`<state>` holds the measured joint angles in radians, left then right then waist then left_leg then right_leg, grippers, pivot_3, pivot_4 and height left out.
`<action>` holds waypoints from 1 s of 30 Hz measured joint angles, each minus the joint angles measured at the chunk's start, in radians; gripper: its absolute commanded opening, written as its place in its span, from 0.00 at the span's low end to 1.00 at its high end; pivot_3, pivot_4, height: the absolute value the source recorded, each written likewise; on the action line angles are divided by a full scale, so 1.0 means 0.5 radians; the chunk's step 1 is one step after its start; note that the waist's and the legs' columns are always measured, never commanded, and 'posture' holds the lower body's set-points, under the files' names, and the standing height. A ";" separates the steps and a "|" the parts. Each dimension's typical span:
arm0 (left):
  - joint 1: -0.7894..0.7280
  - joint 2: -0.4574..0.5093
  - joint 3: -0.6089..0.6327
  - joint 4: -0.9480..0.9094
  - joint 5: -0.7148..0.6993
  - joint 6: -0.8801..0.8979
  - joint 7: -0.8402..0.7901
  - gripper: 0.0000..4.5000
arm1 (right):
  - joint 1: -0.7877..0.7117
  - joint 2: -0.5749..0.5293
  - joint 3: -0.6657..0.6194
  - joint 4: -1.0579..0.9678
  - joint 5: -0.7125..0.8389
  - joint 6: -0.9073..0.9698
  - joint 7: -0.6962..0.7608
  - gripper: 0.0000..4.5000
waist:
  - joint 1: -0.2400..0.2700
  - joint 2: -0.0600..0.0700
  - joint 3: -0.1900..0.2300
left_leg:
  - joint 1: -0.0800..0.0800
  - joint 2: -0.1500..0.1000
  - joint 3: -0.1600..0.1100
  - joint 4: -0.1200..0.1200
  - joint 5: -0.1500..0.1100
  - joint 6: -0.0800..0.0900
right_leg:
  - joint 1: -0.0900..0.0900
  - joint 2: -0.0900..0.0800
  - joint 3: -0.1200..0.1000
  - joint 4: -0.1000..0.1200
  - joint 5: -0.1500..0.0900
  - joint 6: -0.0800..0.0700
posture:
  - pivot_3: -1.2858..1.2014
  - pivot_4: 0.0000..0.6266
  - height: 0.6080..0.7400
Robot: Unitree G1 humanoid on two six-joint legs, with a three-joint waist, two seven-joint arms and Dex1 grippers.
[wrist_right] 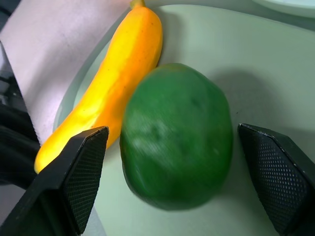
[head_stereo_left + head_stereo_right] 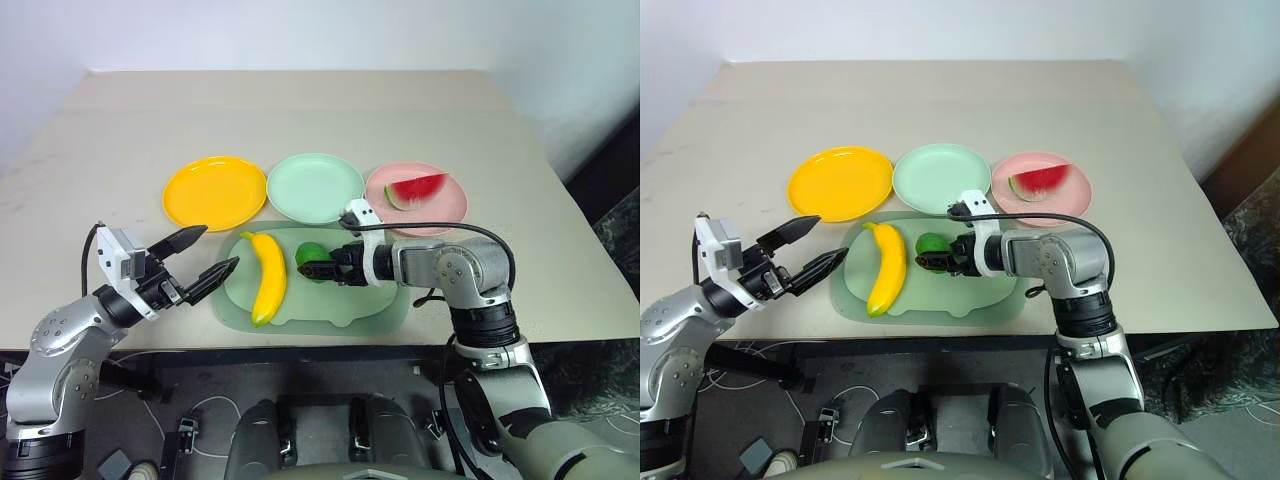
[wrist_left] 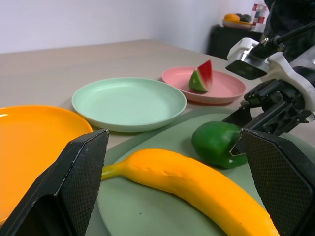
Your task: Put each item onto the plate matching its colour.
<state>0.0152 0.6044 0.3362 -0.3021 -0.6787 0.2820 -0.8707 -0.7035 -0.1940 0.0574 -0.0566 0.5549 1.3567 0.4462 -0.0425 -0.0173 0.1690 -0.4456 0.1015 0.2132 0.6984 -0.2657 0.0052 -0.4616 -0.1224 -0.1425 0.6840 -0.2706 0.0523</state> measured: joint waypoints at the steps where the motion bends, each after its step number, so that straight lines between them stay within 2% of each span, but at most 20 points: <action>1: 0.002 0.000 -0.001 0.000 0.003 -0.002 -0.002 1.00 | 0.000 -0.007 0.019 0.000 -0.014 -0.025 -0.002 0.87 | 0.000 0.000 0.000 | 0.000 0.000 0.000 0.000 0.000 0.000 | 0.000 0.000 0.000 0.000 0.000 0.000 | 0.52 0.24 0.66; 5: 0.035 0.000 -0.004 0.000 0.005 -0.005 -0.012 1.00 | 0.000 -0.086 0.070 -0.049 -0.028 -0.079 0.038 0.60 | 0.001 0.000 0.000 | 0.000 0.000 0.000 0.000 0.000 0.000 | 0.000 0.000 0.000 0.000 0.000 0.000 | 0.52 0.24 0.66; 9: 0.044 0.005 -0.003 0.000 0.002 -0.004 -0.023 1.00 | -0.032 -0.209 0.055 -0.154 0.022 -0.115 0.148 0.60 | 0.000 0.000 0.000 | 0.000 0.000 0.000 0.000 0.000 0.000 | -0.001 0.000 0.000 0.000 0.000 0.000 | 0.52 0.24 0.66; 13: 0.040 0.013 -0.002 -0.001 -0.004 0.006 -0.036 1.00 | -0.217 -0.202 -0.022 -0.117 0.039 -0.226 0.185 0.60 | -0.006 0.000 0.000 | 0.000 0.000 0.000 -0.001 0.000 0.000 | -0.001 0.001 0.000 0.000 0.000 0.000 | 0.52 0.24 0.66; 16: 0.038 0.044 -0.003 -0.005 -0.017 0.036 -0.060 1.00 | -0.417 -0.163 0.018 0.182 -0.080 -0.472 0.189 0.60 | -0.005 0.000 0.000 | 0.000 0.000 0.001 -0.001 0.000 0.000 | -0.001 0.001 0.000 0.000 0.000 0.000 | 0.52 0.24 0.66; 24: 0.028 0.050 -0.007 -0.007 -0.020 0.073 -0.096 1.00 | -0.813 0.073 0.189 1.278 -0.478 -1.154 0.238 0.60 | -0.007 0.000 0.000 | -0.002 0.000 0.003 0.000 0.000 0.000 | -0.004 0.001 0.000 0.001 0.000 0.000 | 0.52 0.24 0.66; 30: 0.027 0.050 -0.006 -0.019 -0.019 0.081 -0.095 1.00 | -1.104 0.250 0.187 2.002 -0.694 -1.580 0.224 0.60 | -0.007 0.001 0.000 | -0.003 0.000 0.004 0.000 0.000 0.000 | -0.004 0.001 0.000 0.001 0.000 0.000 | 0.52 0.24 0.66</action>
<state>0.0288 0.6295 0.3334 -0.3114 -0.6880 0.3225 -0.9182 -1.2553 -0.0688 0.1511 0.9442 0.2078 0.5667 0.5581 -0.0459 -0.0170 0.1692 -0.4472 0.1016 0.2150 0.6984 -0.2656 0.0049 -0.4637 -0.1218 -0.1422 0.6844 -0.2706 0.0524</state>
